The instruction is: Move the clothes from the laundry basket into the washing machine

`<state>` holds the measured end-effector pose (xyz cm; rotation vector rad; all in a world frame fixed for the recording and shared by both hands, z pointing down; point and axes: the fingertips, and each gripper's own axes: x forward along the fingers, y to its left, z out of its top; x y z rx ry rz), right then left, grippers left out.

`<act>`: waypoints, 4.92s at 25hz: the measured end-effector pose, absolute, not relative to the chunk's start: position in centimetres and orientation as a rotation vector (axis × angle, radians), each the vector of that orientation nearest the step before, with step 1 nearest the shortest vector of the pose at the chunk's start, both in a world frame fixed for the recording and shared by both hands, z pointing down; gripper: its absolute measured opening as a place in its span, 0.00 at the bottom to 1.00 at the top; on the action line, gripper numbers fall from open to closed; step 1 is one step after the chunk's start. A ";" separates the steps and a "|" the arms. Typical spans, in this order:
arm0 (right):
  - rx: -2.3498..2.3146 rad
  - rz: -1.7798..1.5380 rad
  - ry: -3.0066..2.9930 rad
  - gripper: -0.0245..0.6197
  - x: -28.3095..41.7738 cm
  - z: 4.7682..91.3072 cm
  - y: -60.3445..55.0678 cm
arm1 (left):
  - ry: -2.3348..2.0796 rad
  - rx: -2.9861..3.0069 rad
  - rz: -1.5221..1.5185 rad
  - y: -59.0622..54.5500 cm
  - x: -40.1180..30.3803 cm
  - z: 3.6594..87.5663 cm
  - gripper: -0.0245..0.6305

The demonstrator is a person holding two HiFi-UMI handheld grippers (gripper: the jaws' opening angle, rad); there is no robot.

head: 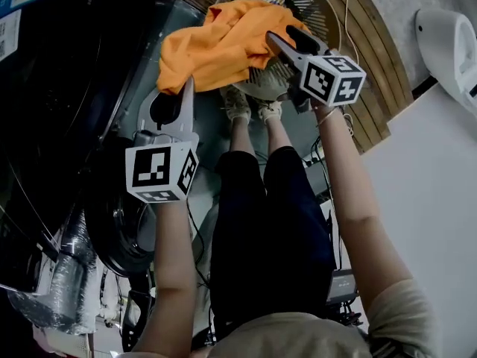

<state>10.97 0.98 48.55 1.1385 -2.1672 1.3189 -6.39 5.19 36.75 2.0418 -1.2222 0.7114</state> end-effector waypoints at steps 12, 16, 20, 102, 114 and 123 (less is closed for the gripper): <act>1.131 1.434 -1.796 0.48 14.0 61.3 0.0 | -1.305 1.993 0.657 4.8 -7.7 36.5 0.10; 1.058 1.412 -1.823 0.10 13.0 61.6 0.9 | -1.293 1.977 0.643 4.6 -7.8 37.4 0.10; 1.049 1.416 -2.001 0.09 11.2 57.2 0.7 | -1.228 1.968 0.582 4.5 -6.1 38.9 0.10; 0.552 1.346 -2.570 0.07 -1.8 28.0 2.5 | -1.144 2.102 0.297 3.8 -0.6 34.6 0.50; 0.320 1.383 -2.536 0.07 -8.7 31.2 7.4 | -1.483 1.895 0.278 7.3 -8.1 37.4 0.20; 0.391 1.469 -2.421 0.07 -8.4 36.1 8.9 | -1.817 1.557 0.231 9.1 -18.8 40.4 0.20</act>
